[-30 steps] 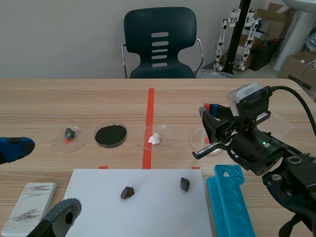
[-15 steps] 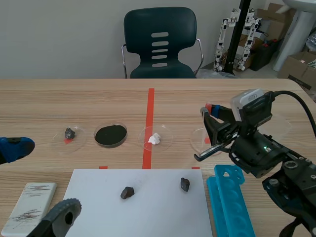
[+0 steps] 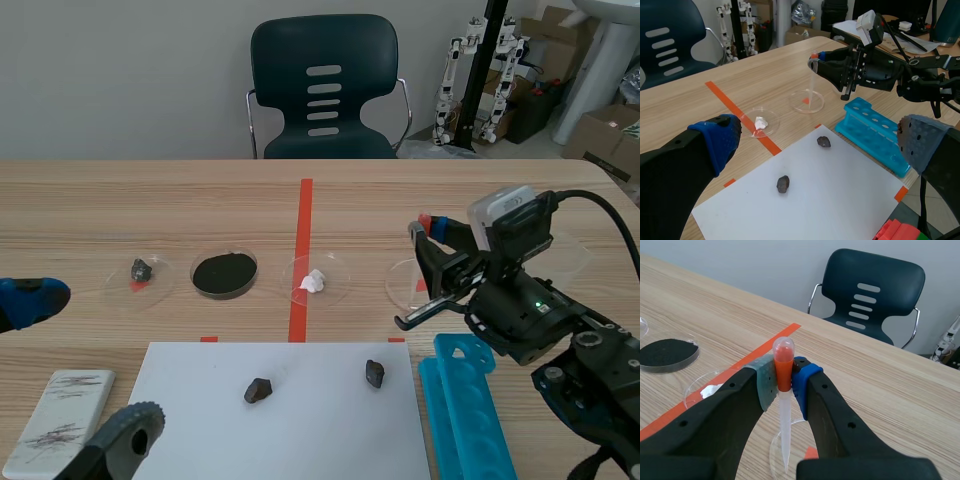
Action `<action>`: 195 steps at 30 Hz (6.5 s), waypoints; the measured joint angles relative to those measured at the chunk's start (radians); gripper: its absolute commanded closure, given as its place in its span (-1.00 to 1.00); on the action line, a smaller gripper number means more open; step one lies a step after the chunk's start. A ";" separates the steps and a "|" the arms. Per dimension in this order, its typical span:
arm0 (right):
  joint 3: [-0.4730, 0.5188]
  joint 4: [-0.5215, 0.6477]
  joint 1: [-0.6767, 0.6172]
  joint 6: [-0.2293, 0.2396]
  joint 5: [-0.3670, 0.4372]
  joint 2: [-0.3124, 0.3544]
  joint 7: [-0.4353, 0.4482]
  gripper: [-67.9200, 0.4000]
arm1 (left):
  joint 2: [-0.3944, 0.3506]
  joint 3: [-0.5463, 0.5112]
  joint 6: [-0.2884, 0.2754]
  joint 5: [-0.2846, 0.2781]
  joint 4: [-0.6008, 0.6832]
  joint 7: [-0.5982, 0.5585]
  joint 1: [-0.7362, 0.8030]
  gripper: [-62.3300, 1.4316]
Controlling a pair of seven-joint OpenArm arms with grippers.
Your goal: Draw acid from the petri dish
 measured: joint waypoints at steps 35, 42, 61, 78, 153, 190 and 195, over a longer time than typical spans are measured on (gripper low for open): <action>0.000 0.000 0.000 -0.014 0.000 0.000 0.005 0.70 | 0.000 0.000 0.000 0.000 0.000 0.000 0.000 -1.00; 0.000 0.000 0.000 -0.014 0.000 0.000 0.003 0.70 | 0.000 0.000 0.000 0.000 0.000 0.000 0.000 -1.00; 0.000 0.000 0.000 -0.015 0.001 0.000 0.003 0.69 | 0.000 0.000 0.000 0.000 0.000 0.000 0.000 -1.00; 0.000 0.000 0.000 -0.018 0.001 0.000 -0.004 0.69 | 0.000 0.000 0.000 0.000 0.000 0.000 0.000 -1.00; 0.157 1.119 -1.133 -0.078 0.170 0.230 -0.068 0.69 | 0.000 0.000 0.000 0.000 0.000 0.000 0.000 -1.00; 0.157 1.119 -1.133 -0.078 0.170 0.230 -0.071 0.69 | 0.000 0.000 0.000 0.000 0.000 0.000 0.000 -1.00; 0.157 1.119 -1.133 -0.078 0.170 0.230 -0.071 0.69 | 0.000 0.000 0.000 0.000 0.000 0.000 0.000 -1.00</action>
